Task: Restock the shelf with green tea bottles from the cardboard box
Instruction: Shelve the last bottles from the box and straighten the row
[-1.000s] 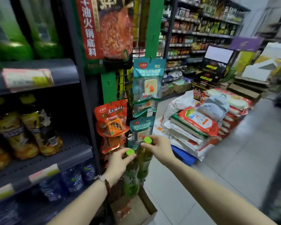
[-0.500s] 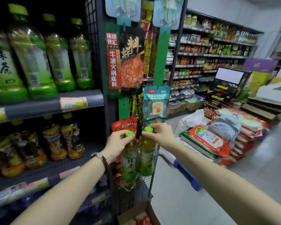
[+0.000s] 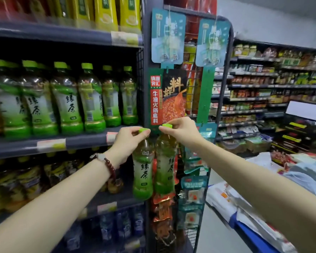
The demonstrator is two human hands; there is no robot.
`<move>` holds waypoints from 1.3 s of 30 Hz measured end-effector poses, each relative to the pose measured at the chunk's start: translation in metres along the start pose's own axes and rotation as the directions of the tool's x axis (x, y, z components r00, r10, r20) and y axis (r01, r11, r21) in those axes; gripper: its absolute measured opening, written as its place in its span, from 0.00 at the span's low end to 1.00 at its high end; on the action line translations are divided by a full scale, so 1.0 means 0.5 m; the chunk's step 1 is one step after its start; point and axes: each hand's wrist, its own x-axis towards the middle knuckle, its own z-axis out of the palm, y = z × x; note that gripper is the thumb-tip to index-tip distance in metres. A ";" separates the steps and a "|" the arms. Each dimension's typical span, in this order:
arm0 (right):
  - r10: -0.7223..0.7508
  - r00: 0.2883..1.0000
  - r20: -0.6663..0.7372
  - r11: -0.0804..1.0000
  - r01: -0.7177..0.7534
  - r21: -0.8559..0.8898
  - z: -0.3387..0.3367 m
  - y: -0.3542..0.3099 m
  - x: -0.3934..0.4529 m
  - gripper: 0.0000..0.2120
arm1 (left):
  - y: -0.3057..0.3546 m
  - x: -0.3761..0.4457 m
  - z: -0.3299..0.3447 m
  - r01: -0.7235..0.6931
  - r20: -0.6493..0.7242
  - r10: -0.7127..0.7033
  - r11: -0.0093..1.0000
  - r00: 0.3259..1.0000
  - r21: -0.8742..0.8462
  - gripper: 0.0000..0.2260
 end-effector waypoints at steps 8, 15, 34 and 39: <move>-0.135 0.991 -0.001 0.991 0.135 0.014 0.010 -0.138 0.074 0.19 | 0.071 0.050 -0.130 -0.003 -0.072 0.002 1.000 0.997 -0.018 0.12; -0.221 0.974 -0.047 0.975 0.221 -0.007 0.017 -0.228 0.123 0.18 | 0.135 0.087 -0.208 -0.081 -0.122 0.077 0.996 0.990 -0.030 0.05; -0.349 0.892 -0.288 0.937 0.342 -0.078 0.039 -0.281 0.196 0.11 | 0.161 0.162 -0.243 -0.351 -0.301 0.346 0.936 0.888 0.040 0.01; -0.245 0.924 -0.293 0.966 0.257 0.004 0.034 -0.256 0.217 0.14 | 0.169 0.181 -0.213 -0.344 -0.289 0.347 0.937 0.892 0.063 0.05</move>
